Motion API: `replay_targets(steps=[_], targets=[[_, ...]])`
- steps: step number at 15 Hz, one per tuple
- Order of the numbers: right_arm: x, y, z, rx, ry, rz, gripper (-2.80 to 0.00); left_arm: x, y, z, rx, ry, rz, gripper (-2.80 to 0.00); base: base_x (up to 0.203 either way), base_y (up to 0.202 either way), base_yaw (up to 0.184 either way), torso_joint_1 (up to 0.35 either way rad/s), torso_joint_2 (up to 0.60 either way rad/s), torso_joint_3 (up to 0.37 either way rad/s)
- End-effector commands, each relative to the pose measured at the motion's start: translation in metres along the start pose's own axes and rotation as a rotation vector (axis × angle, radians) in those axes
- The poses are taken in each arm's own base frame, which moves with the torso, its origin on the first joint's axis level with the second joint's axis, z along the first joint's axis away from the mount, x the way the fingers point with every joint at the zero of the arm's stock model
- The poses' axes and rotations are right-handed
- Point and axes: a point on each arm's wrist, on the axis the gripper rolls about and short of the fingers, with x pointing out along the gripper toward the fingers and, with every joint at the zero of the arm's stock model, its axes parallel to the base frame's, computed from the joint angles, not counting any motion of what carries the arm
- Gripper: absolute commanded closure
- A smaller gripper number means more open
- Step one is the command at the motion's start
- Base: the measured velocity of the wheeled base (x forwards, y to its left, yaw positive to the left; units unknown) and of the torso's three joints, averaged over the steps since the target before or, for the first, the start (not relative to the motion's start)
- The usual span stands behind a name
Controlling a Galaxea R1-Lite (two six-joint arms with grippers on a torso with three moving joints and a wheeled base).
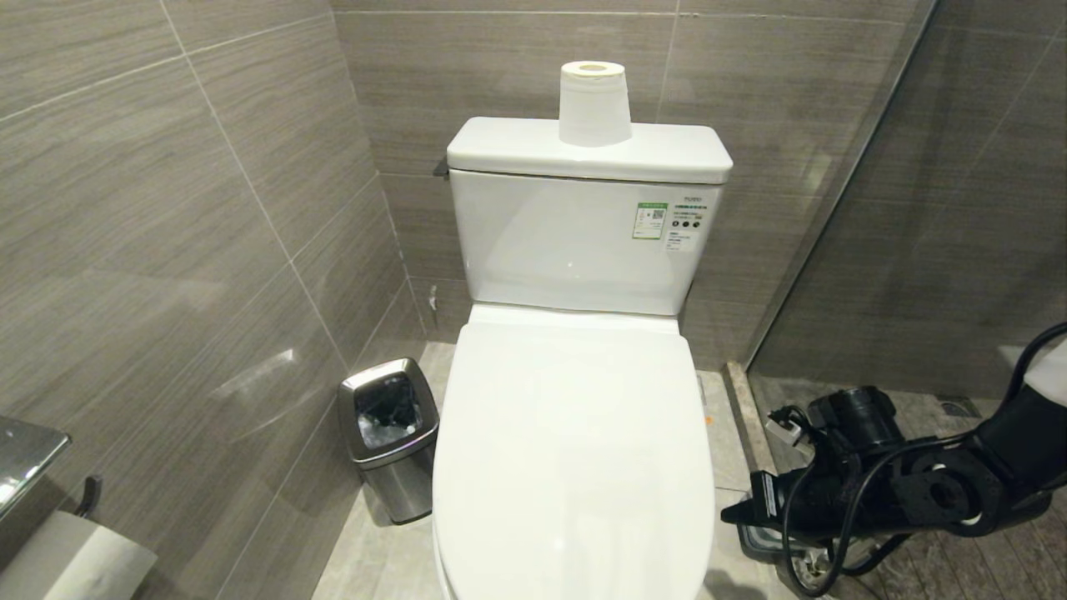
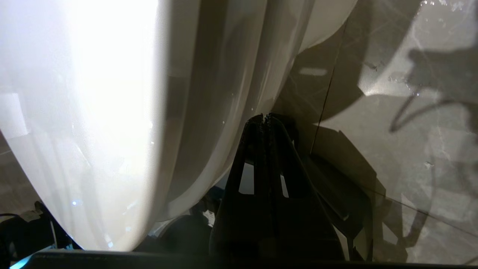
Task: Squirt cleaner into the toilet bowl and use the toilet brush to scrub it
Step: Use the right hand to fully open the toilet lid
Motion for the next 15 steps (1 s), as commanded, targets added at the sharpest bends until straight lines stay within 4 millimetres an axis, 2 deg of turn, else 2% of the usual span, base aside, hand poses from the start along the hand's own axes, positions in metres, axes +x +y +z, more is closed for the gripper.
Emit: replay_targets(steps=[1, 6, 12, 15], targets=[[0.006, -0.004, -0.006, 0.014, 0.030, -0.010, 0.00, 0.000, 0.000, 0.000, 0.000, 0.000, 0.001, 0.00, 0.000, 0.000, 0.000, 0.000, 0.00, 0.000], [0.016, -0.009, -0.011, 0.016, 0.053, -0.023, 0.00, 0.000, 0.000, 0.000, 0.000, 0.001, 0.001, 0.00, 0.000, 0.000, 0.000, 0.000, 0.00, 0.000], [0.041, -0.014, -0.019, -0.090, -0.040, -0.020, 0.00, 0.000, 0.000, 0.000, 0.000, -0.002, 0.001, 0.00, 0.000, 0.000, 0.000, 0.000, 0.00, 0.000], [0.048, -0.015, -0.022, -0.137, -0.091, 0.014, 0.00, 0.000, 0.000, 0.000, 0.000, -0.003, 0.000, 0.00, 0.000, 0.000, 0.000, 0.000, 0.00, 0.000]])
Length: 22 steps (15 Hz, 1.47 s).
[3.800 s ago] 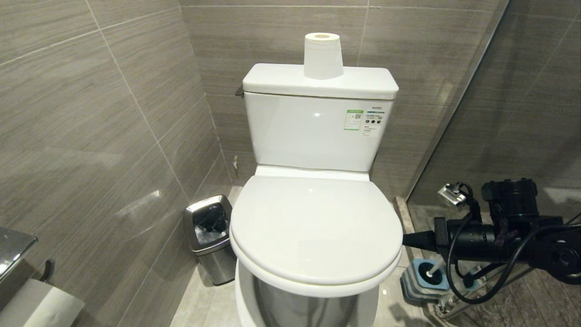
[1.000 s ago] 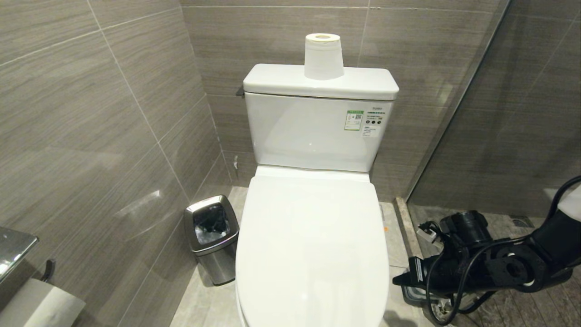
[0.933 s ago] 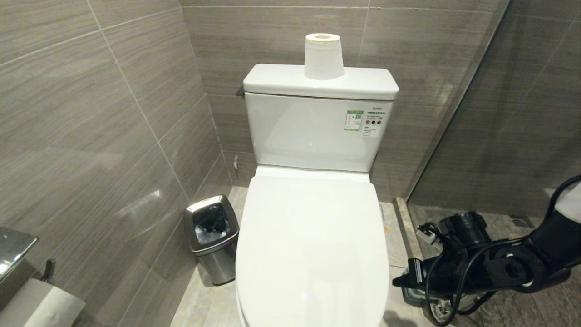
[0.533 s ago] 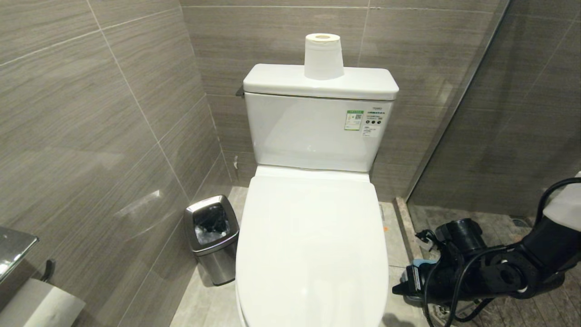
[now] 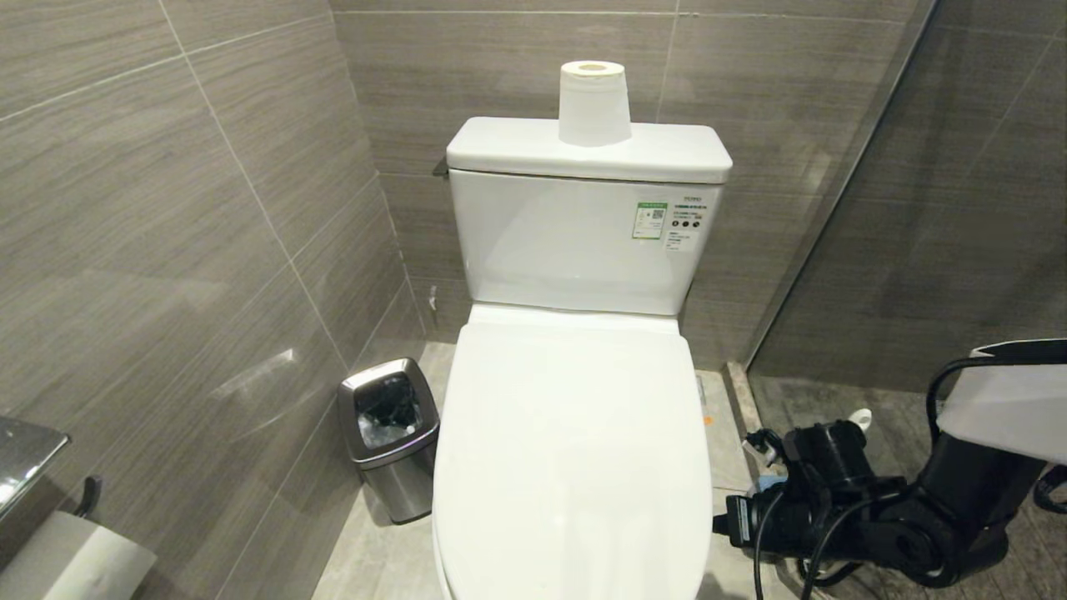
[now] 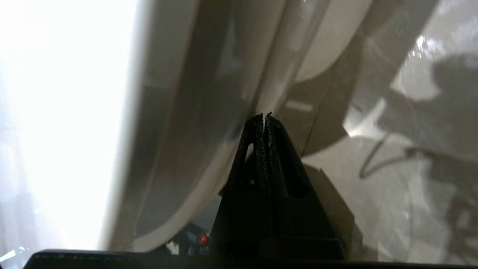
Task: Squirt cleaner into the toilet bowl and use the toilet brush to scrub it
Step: Use the right hand to fully open the toilet lid
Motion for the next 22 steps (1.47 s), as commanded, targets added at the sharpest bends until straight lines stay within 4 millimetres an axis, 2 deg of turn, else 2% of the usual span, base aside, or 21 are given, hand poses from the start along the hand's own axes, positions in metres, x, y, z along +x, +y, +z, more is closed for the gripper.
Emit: replay_targets(steps=[1, 5, 9, 14, 18, 22], targets=[[0.008, -0.004, -0.006, -0.011, -0.018, 0.020, 0.00, 0.000, 0.000, 0.000, 0.000, 0.000, 0.000, 0.00, 0.000, 0.000, 0.000, 0.000, 0.00, 0.000], [0.012, -0.003, -0.002, -0.028, -0.161, 0.144, 0.00, 0.000, 0.000, 0.000, 0.000, 0.000, 0.000, 0.00, 0.000, 0.000, 0.000, 0.000, 0.00, 0.000], [0.002, 0.009, 0.014, 0.058, -0.317, 0.350, 0.00, 0.000, 0.000, 0.000, 0.000, 0.001, -0.001, 0.00, 0.000, 0.000, 0.000, 0.000, 0.00, 0.000], [-0.009, 0.020, 0.027, 0.030, -0.369, 0.400, 0.00, 0.000, 0.000, 0.000, 0.002, 0.001, -0.002, 0.00, 0.000, 0.000, 0.000, 0.000, 0.00, 0.000], [-0.027, 0.038, 0.053, -0.013, -0.477, 0.463, 0.00, 0.000, 0.000, 0.000, 0.003, 0.000, -0.002, 0.00, 0.000, 0.000, 0.000, 0.000, 0.00, 0.000], [-0.056, 0.053, 0.068, -0.065, -0.573, 0.499, 0.00, 0.000, 0.000, 0.000, 0.007, 0.000, -0.003, 0.00, 0.000, 0.000, 0.000, 0.000, 0.00, 0.000]])
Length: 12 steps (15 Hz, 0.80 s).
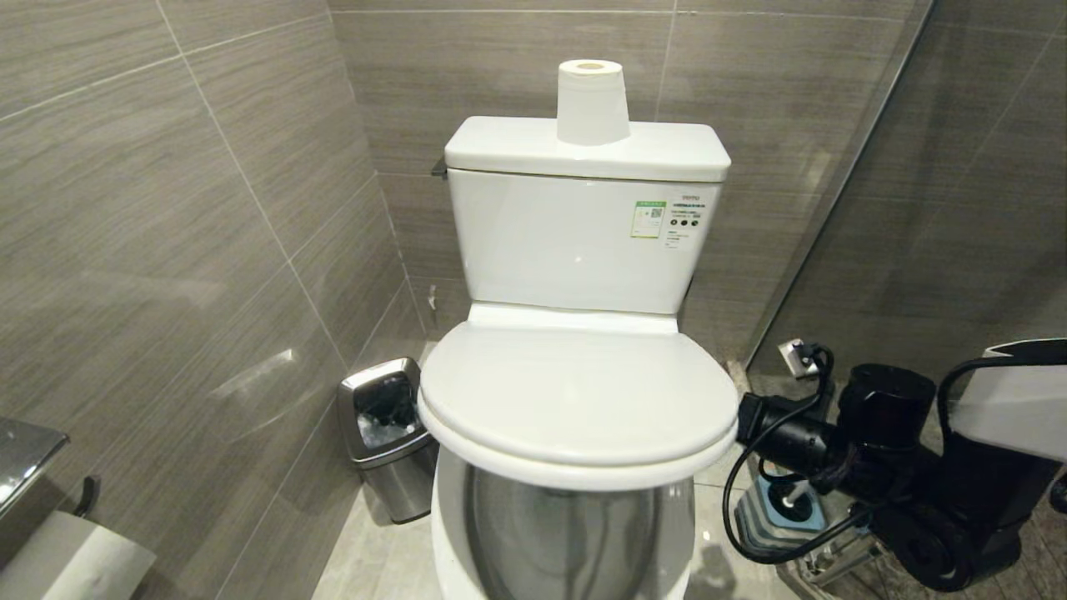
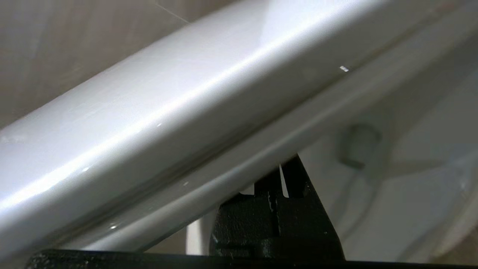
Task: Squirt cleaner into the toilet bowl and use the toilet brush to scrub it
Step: Use the right hand to fully open the toilet lid
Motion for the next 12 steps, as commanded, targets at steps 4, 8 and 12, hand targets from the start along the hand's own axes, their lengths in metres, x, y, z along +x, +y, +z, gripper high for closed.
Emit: replay_targets(steps=[4, 8, 12], targets=[[-0.006, 0.027, 0.033, -0.082, -0.110, 0.078, 0.00, 0.000, 0.000, 0.000, 0.009, 0.000, -0.003, 0.00, 0.000, 0.000, 0.000, 0.000, 0.00, 0.000], [-0.007, 0.041, 0.060, -0.132, -0.177, 0.111, 0.00, 0.000, 0.000, 0.000, 0.018, 0.000, -0.012, 0.00, 0.000, 0.000, 0.000, 0.000, 0.00, 0.000], [-0.010, 0.049, 0.069, -0.160, -0.206, 0.129, 0.00, 0.000, -0.001, 0.000, 0.028, -0.001, -0.022, 0.00, 0.000, 0.000, 0.000, 0.000, 0.00, 0.000]])
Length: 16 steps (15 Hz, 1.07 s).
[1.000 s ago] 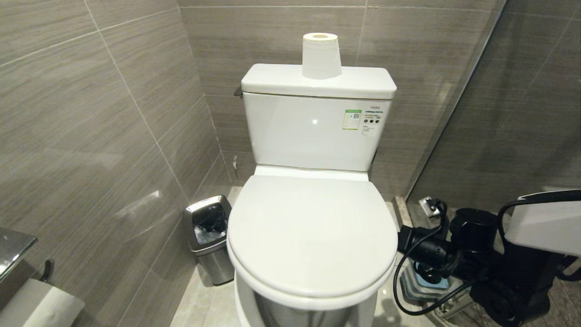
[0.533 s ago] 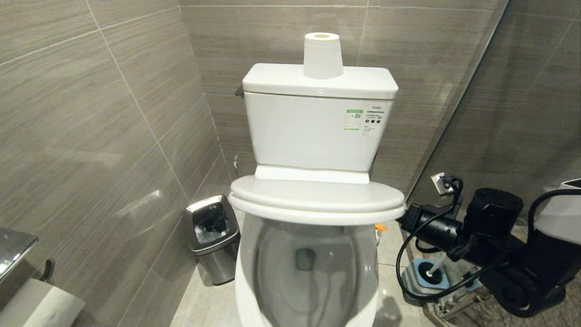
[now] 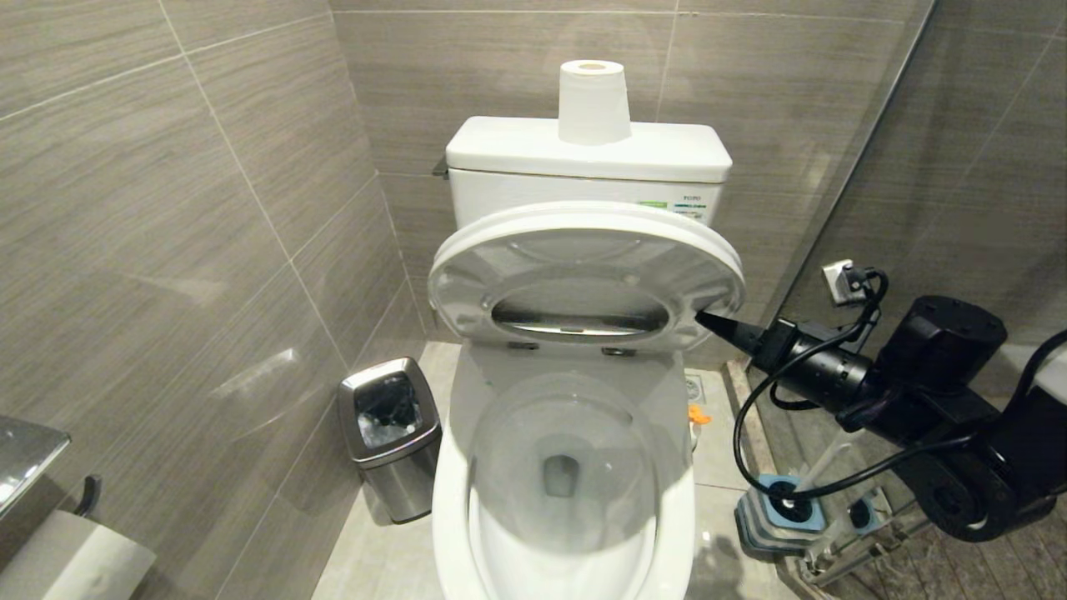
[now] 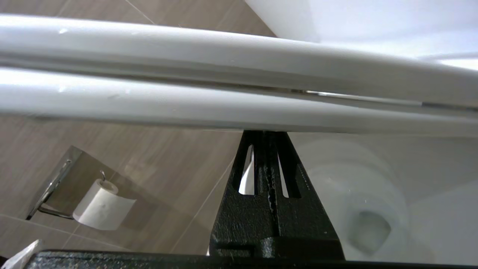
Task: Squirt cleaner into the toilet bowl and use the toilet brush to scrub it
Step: Use the right hand to fully open the toilet lid
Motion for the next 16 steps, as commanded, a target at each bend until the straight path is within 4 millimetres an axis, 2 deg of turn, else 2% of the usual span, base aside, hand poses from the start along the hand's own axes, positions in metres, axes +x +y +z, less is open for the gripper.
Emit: replay_targets(steps=[1, 9, 16], targets=[[0.002, 0.007, 0.012, -0.027, -0.034, 0.031, 0.00, 0.000, 0.000, 0.000, 0.002, 0.000, -0.002, 0.00, 0.000, 0.000, 0.000, 0.000, 0.00, 0.000], [0.031, -0.010, 0.042, -0.204, -0.083, 0.020, 0.00, 0.000, 0.000, 0.000, 0.007, -0.001, -0.004, 0.00, 0.000, 0.000, 0.000, 0.000, 0.00, 0.000], [0.070, -0.028, 0.079, -0.325, -0.112, 0.011, 0.00, 0.000, 0.000, 0.000, 0.005, -0.001, -0.004, 0.00, 0.000, 0.000, 0.000, 0.000, 0.00, 0.000]])
